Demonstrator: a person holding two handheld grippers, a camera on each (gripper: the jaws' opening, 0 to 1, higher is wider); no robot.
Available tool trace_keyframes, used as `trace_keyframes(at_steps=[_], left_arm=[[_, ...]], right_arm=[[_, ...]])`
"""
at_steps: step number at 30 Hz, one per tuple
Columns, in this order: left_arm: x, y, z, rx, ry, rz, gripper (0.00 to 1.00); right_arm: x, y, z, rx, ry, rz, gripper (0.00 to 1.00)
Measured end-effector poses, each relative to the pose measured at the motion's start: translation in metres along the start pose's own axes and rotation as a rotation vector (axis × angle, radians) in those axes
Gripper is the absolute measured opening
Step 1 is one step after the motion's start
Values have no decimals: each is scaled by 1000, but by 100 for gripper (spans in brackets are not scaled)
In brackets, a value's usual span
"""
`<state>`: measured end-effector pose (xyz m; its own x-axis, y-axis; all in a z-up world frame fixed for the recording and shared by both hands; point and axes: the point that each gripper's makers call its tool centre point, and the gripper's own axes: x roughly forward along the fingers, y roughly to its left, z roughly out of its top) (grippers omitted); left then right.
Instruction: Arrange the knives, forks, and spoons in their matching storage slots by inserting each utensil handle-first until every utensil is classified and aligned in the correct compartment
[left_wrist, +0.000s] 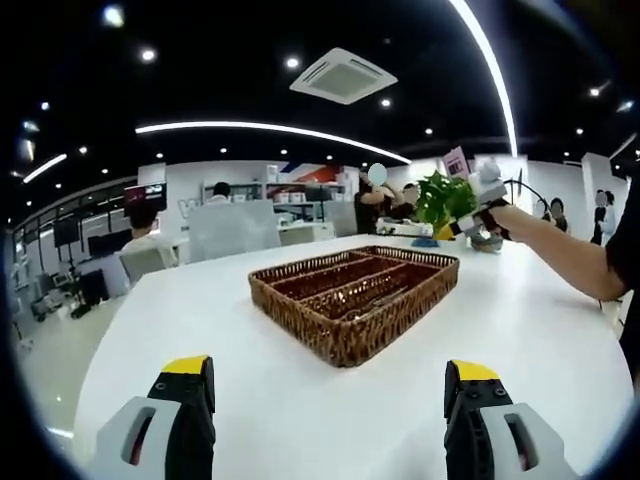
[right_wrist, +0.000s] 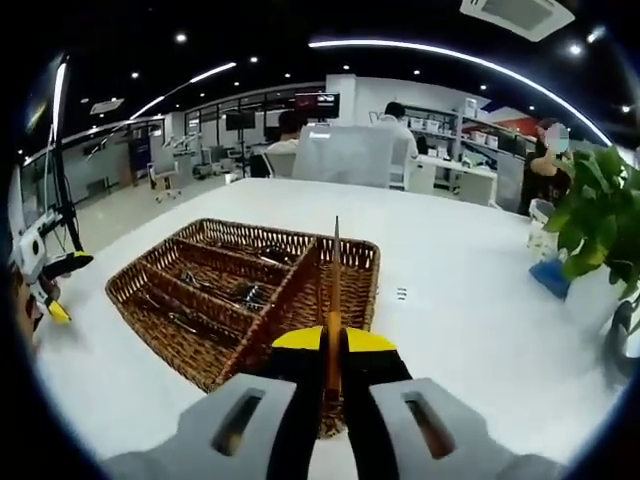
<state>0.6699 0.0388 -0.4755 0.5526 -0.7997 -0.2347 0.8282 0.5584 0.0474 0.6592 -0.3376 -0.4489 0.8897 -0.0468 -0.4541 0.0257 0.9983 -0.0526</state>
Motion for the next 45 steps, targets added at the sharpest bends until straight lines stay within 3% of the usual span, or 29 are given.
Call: trace_keyframes(at_steps=[14, 28, 34, 36, 45], left_arm=[[0, 0, -1, 0, 4, -1, 100], [-1, 1, 1, 6, -1, 1, 100], [-1, 1, 0, 6, 2, 1, 100], [-2, 4, 0, 4, 2, 11, 100], [-3, 5, 0, 3, 0, 14, 100]], right_arm=[[23, -1, -21, -10, 94, -7, 3], [39, 4, -30, -109, 199, -33, 3], [44, 6, -34, -113, 231, -26, 3], [47, 6, -35, -154, 246, -44, 3], [62, 9, -49, -111, 317, -2, 4]])
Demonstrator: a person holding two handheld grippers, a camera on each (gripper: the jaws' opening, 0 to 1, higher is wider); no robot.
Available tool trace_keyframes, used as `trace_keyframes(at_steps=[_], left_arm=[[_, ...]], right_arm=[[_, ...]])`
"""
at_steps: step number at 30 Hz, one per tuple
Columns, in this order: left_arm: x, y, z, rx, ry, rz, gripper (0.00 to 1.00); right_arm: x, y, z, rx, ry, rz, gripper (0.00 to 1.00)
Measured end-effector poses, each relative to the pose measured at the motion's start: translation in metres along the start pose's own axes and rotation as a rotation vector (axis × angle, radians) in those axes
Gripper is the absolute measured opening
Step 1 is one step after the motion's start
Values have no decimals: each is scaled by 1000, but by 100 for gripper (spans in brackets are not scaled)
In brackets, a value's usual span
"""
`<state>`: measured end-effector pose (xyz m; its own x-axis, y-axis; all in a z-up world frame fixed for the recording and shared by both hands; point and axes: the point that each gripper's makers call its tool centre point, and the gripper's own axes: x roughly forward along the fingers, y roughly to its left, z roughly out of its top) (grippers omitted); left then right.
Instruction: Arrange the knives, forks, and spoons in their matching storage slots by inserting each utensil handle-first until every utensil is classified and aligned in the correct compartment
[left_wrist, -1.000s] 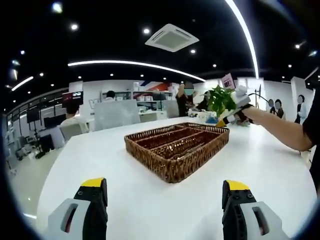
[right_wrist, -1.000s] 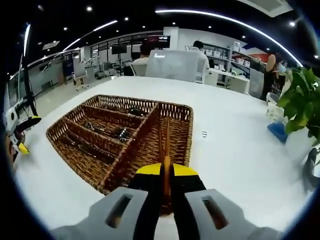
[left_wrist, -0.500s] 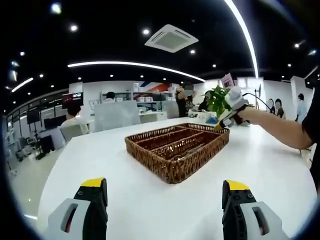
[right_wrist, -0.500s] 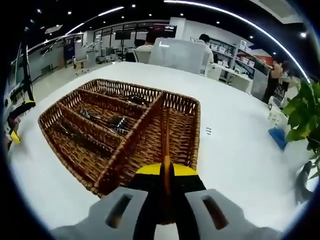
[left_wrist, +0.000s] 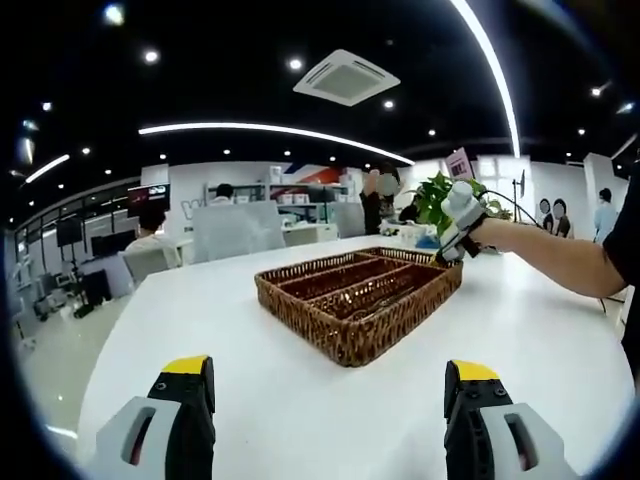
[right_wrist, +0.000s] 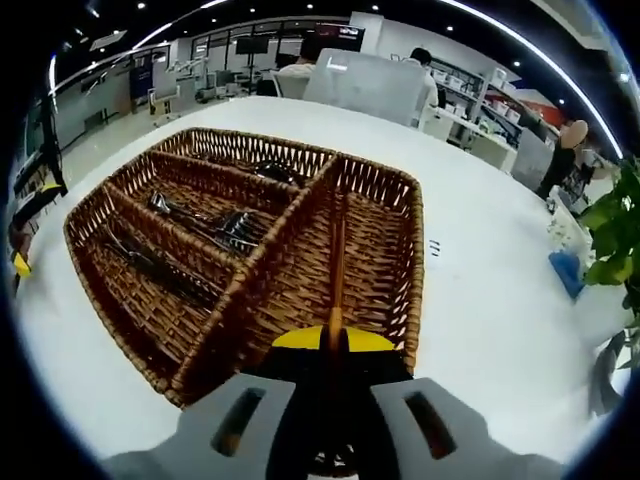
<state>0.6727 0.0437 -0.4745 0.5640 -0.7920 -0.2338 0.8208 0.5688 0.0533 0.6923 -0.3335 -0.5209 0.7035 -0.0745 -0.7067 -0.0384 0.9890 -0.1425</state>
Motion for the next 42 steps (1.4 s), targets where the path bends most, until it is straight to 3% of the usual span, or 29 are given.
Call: trace_keyframes(at_steps=[7, 11, 15, 17, 19, 21, 23, 25, 26, 27, 29, 30, 32, 35, 39, 42], left_arm=[[0, 0, 0, 5, 1, -2, 100], [0, 0, -1, 5, 4, -3, 100], [-1, 3, -1, 0, 2, 5, 100], [-2, 4, 0, -4, -2, 6, 100], [-2, 4, 1, -3, -5, 8, 100], [-2, 4, 1, -7, -5, 6, 100], [-2, 4, 2, -8, -6, 8, 100], [-2, 4, 3, -12, -14, 5, 100], [-2, 3, 4, -13, -16, 3, 100], [-2, 2, 4, -12, -17, 2, 100], [-1, 1, 4, -12, -16, -3, 100], [-1, 1, 4, -12, -16, -3, 100], [-1, 1, 4, -17, -18, -3, 100], [0, 2, 3, -21, -20, 3, 100], [0, 1, 5, -33, -28, -2, 100], [1, -1, 6, -35, -34, -8, 100]], right_arm=[[0, 2, 0, 0, 3, 25, 4], [-1, 4, 2, 9, -35, 43, 5], [-3, 2, 11, -95, -99, 15, 8], [-6, 10, 12, -76, -109, 61, 15], [-12, 13, 26, -98, -185, 85, 27], [-19, -6, 33, -113, -221, -4, 33], [-25, -12, 40, -133, -255, -22, 40], [-29, -17, 48, -148, -304, -31, 61], [-35, -32, 55, -152, -342, -117, 79], [-37, -37, 53, -145, -340, -138, 98], [-42, -35, 51, -154, -345, -111, 94], [-41, -27, 51, -100, -362, -42, 100], [-40, -29, 44, -57, -350, -18, 100], [-44, -32, 41, -85, -369, -26, 100], [-52, -25, 42, -49, -423, 61, 100], [-60, -25, 36, -45, -436, 78, 100]])
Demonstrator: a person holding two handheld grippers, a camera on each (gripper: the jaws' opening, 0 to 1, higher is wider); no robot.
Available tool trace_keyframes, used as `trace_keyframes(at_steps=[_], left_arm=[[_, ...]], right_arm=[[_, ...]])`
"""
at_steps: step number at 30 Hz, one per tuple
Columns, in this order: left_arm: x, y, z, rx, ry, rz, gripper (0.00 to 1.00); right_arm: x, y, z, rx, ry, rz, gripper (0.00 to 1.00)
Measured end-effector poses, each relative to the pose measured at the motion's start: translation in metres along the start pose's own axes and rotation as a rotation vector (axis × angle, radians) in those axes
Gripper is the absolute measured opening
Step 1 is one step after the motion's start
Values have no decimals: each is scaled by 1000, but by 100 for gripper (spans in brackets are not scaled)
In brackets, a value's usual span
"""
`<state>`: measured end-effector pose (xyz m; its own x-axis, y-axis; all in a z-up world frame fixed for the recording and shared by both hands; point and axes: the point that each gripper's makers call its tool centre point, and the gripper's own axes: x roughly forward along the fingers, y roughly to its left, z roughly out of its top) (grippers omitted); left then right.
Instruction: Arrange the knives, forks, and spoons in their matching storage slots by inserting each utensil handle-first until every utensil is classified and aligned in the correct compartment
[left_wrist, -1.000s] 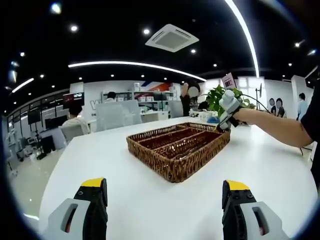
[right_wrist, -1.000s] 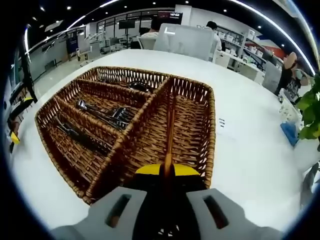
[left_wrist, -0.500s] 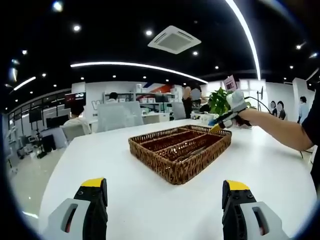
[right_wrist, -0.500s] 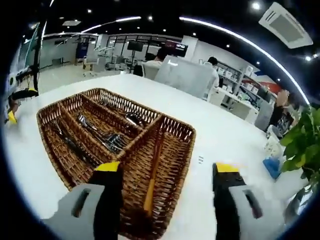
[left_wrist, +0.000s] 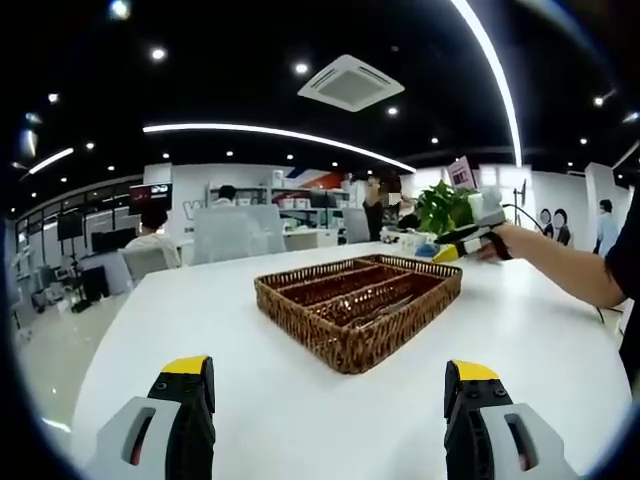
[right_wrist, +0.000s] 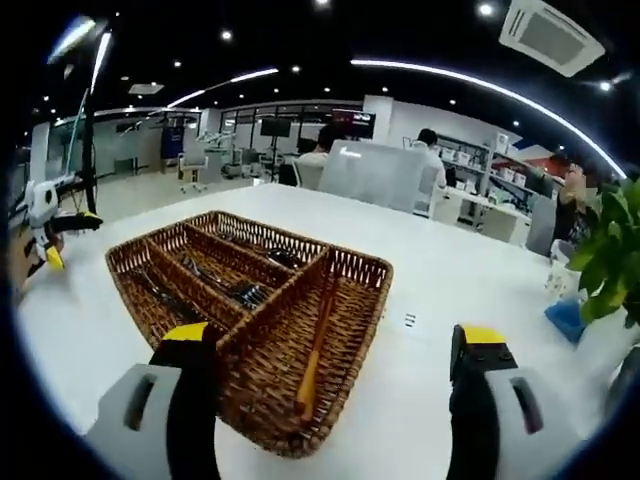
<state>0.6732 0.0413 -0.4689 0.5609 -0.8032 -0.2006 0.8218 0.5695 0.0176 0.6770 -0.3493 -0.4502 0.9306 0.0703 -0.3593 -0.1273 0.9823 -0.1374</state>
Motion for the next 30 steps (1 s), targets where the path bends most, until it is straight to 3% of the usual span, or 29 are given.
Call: trace_keyframes(at_steps=[3, 7, 14, 19, 25, 30], left_arm=[[1, -1, 2, 2, -10, 2, 100], [-1, -1, 8, 11, -18, 11, 100], [-5, -8, 17, 11, -30, 3, 100], [0, -11, 13, 18, -16, 10, 100], [4, -24, 11, 39, 1, -2, 100], [-2, -34, 18, 34, -24, -8, 100]], right_arm=[[-10, 16, 0, 54, -13, 66, 100], [-32, 25, 2, -28, -29, 43, 100], [-47, 33, -15, -12, -43, 76, 100], [-51, 35, -26, -26, -43, 83, 100], [-68, 27, -27, 2, -75, 76, 100], [-85, 38, -25, -10, -92, 96, 100]])
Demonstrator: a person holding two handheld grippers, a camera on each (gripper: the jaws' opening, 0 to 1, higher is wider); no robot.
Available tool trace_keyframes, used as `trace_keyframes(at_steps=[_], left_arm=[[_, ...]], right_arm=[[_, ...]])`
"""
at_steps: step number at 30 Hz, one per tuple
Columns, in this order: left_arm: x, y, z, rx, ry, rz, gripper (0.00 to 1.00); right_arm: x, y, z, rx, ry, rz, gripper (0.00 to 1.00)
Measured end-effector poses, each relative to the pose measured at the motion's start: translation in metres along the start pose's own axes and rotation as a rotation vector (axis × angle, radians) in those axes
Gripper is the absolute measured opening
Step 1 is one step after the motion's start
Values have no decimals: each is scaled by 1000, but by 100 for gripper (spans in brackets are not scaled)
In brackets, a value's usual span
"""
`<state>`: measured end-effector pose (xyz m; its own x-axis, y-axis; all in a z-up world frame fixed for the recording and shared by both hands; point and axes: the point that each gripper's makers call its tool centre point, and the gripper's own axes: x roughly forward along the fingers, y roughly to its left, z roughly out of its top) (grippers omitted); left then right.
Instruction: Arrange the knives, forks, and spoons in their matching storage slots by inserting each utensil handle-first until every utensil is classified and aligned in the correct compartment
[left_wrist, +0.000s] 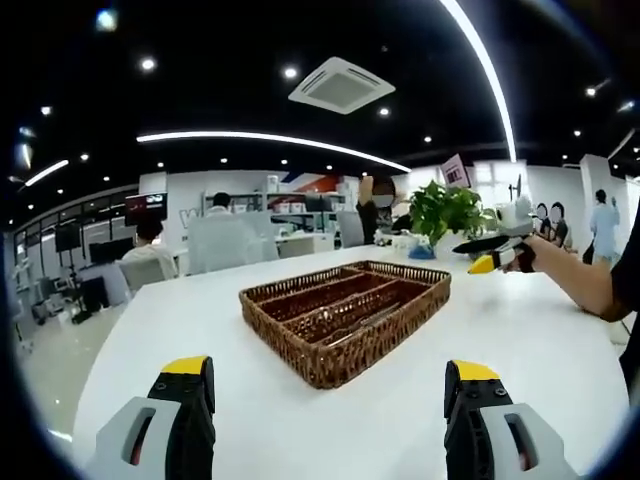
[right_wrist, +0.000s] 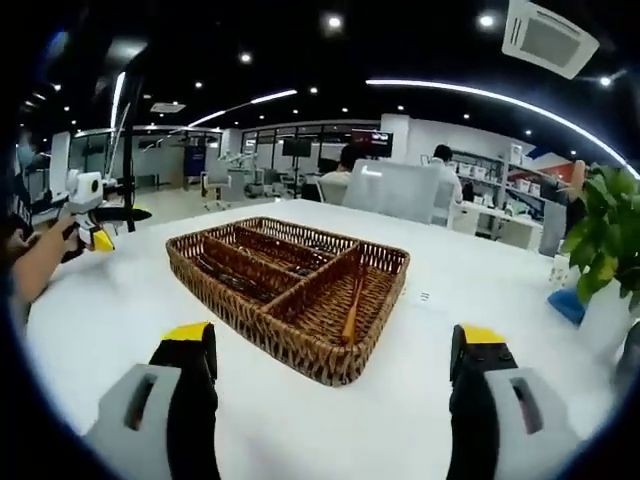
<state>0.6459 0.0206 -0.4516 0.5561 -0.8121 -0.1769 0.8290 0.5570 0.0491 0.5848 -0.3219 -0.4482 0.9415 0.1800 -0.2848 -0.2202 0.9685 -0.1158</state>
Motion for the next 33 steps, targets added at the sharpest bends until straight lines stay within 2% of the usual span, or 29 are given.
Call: trace_keyframes(at_steps=[5, 11, 16, 19, 22, 26, 28, 31, 33], left_arm=[[-4, -13, 4, 2, -8, -9, 100], [-11, -17, -9, 6, 46, 16, 100], [-15, -22, -7, 12, 6, 23, 100], [-11, -20, -9, 14, -4, 10, 100], [-10, -20, -15, 39, 16, 16, 100], [-10, -20, -13, 45, 9, 16, 100], [-11, -20, -12, 43, 2, 16, 100], [-10, -18, -14, 33, 5, 16, 100], [-10, -16, -17, 35, 16, 28, 100]], right_arm=[[-13, 14, 1, -9, -14, 22, 100], [-27, 18, 1, 1, -52, 28, 100], [-33, 25, -16, 33, -52, 45, 100], [-29, 24, -27, 48, -24, 52, 100], [-28, 20, -22, 24, -41, 28, 100], [-29, 17, -20, 33, -58, 26, 100], [-30, 11, -19, 40, -63, -9, 100], [-29, 10, -21, 57, -69, 13, 100], [-29, 8, -22, 32, -66, 3, 100]])
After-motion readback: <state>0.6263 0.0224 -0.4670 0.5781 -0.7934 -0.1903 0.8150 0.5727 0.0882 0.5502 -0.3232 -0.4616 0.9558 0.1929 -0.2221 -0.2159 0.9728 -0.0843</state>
